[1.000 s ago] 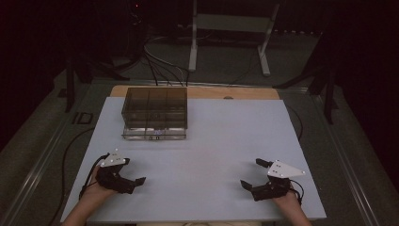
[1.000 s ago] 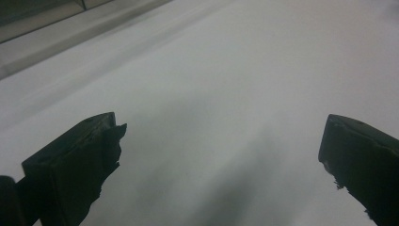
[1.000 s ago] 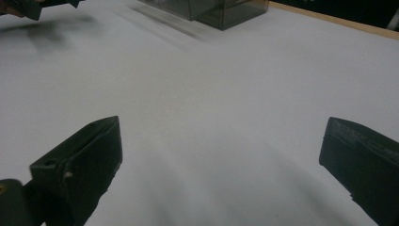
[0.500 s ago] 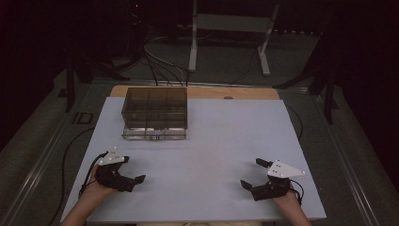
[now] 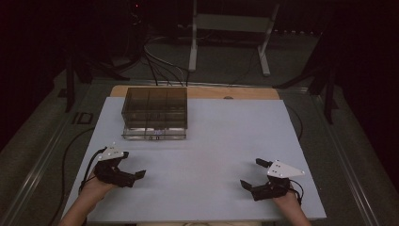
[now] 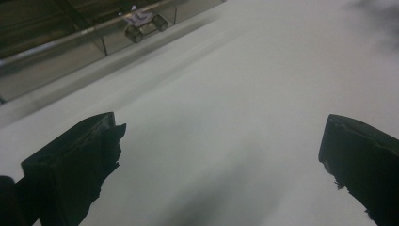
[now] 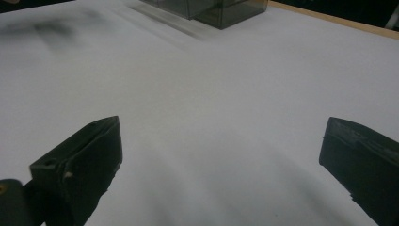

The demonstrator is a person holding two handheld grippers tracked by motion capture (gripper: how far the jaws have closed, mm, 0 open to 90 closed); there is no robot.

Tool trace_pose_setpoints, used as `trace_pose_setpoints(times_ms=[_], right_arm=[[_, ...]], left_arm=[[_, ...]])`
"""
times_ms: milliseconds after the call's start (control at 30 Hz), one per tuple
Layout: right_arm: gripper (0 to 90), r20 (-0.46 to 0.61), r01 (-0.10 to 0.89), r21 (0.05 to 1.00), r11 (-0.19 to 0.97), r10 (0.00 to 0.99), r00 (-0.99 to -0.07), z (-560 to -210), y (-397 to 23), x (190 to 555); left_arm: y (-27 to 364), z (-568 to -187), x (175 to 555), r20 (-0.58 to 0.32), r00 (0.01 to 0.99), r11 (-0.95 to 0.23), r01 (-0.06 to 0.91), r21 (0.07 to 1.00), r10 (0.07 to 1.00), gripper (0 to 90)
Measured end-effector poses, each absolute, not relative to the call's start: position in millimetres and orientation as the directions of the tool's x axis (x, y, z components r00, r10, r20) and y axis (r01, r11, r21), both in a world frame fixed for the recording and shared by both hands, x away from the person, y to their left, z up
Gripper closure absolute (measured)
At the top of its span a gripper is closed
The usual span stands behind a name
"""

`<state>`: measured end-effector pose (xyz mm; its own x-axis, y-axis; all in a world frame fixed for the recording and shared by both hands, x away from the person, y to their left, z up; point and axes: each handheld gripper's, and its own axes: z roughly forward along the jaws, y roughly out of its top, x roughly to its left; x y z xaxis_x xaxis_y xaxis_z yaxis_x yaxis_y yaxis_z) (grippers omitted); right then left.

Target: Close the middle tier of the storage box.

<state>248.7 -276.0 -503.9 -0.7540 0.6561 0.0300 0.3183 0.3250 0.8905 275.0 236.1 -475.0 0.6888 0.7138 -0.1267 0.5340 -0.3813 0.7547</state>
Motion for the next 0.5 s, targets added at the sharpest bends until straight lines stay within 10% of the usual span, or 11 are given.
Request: trace_pose_setpoints(times_ms=[500], right_arm=[[0.1,0.031,0.321,0.890,0.325,0.658,-0.752,-504.1,-276.6,248.4]], left_arm=[[218.9,-459.3,285.7,-0.088,0.688,-0.396,0.511,0.763,0.720,0.0]])
